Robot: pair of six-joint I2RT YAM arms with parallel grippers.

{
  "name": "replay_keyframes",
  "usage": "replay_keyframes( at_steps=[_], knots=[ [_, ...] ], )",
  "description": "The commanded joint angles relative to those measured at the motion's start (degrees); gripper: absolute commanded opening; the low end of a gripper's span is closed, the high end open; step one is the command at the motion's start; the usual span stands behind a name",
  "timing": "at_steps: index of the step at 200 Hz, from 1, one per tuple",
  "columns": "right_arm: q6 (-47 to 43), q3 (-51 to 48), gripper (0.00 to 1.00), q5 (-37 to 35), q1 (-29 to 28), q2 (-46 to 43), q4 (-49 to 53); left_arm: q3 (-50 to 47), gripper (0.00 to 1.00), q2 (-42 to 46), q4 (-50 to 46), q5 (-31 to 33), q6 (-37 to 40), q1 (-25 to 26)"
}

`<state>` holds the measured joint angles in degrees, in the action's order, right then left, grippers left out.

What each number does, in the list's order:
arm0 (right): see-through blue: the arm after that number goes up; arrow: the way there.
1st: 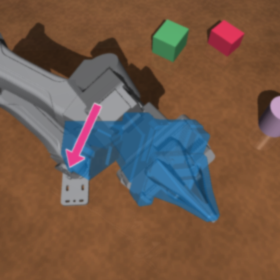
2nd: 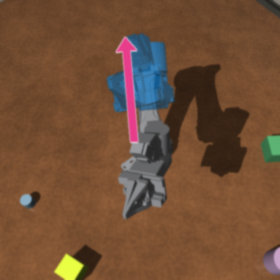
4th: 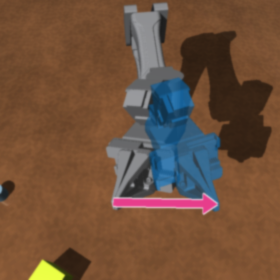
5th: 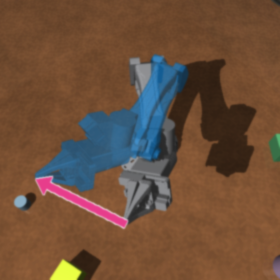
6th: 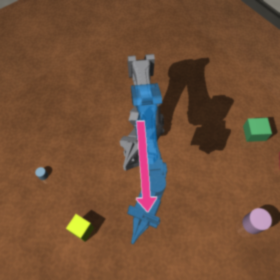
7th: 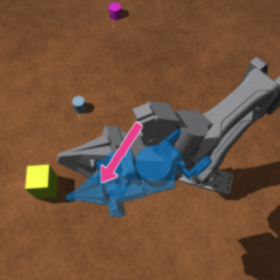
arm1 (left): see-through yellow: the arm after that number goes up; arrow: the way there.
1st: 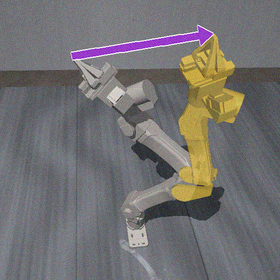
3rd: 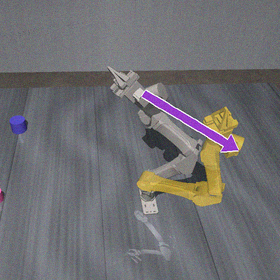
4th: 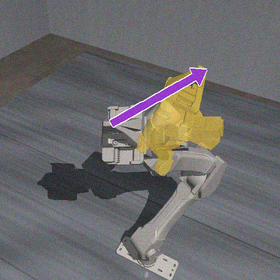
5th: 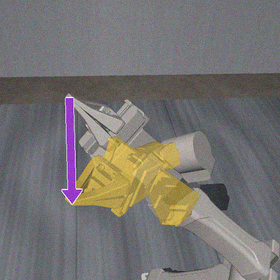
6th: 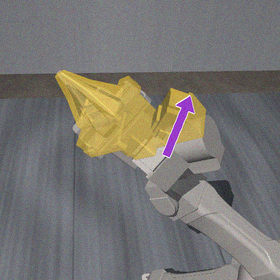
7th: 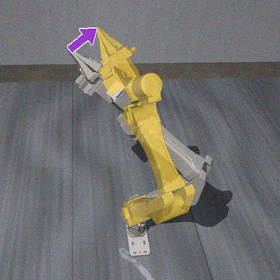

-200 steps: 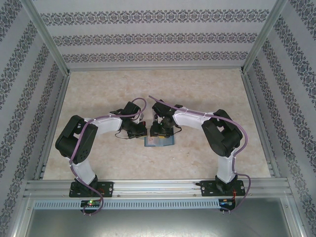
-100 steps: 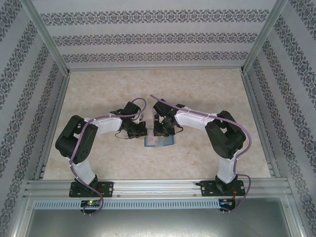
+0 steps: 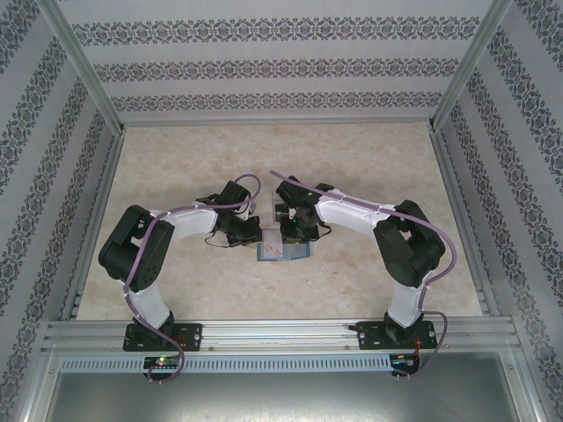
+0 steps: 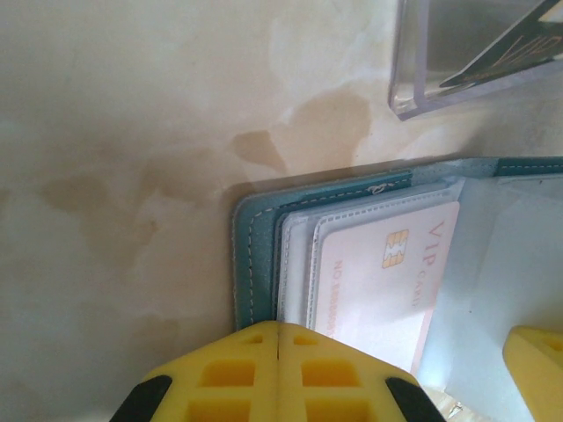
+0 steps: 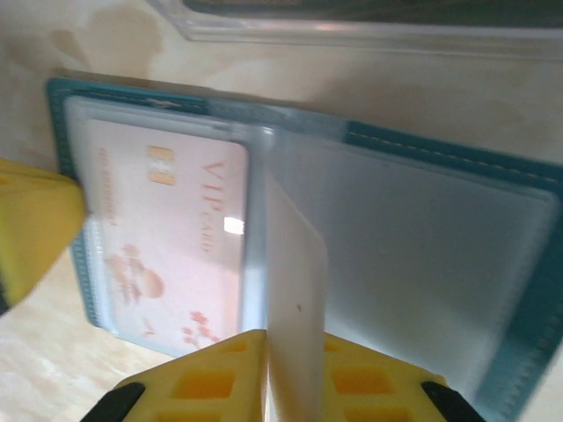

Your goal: Take the credit cards out of the card holder

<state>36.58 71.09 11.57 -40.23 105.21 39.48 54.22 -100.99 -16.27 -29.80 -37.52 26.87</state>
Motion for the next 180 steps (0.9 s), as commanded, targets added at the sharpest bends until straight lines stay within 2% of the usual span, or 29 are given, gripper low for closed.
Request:
replay_keyframes(
  at_steps=[1, 105, 136, 180],
  knots=[
    [-2.68, 0.72, 0.2, -5.05, 0.78, -2.37, 5.01, 0.05, 0.0, -0.05, -1.06, -0.02, 0.13, -0.28],
    [-5.81, 1.19, 0.31, -12.63, 1.94, -4.0, 8.14, 0.59, 0.0, -0.11, -1.71, 0.16, 0.31, -0.25],
    [-5.94, 0.39, 0.15, -11.47, 3.54, -5.72, 5.84, 0.59, 0.0, -0.07, -1.83, 0.12, 0.34, -0.23],
    [-7.56, -3.09, 0.16, -4.87, 5.87, -10.71, -1.27, 0.34, 0.0, 0.09, -1.6, 0.18, 0.27, -0.25]
  ],
)
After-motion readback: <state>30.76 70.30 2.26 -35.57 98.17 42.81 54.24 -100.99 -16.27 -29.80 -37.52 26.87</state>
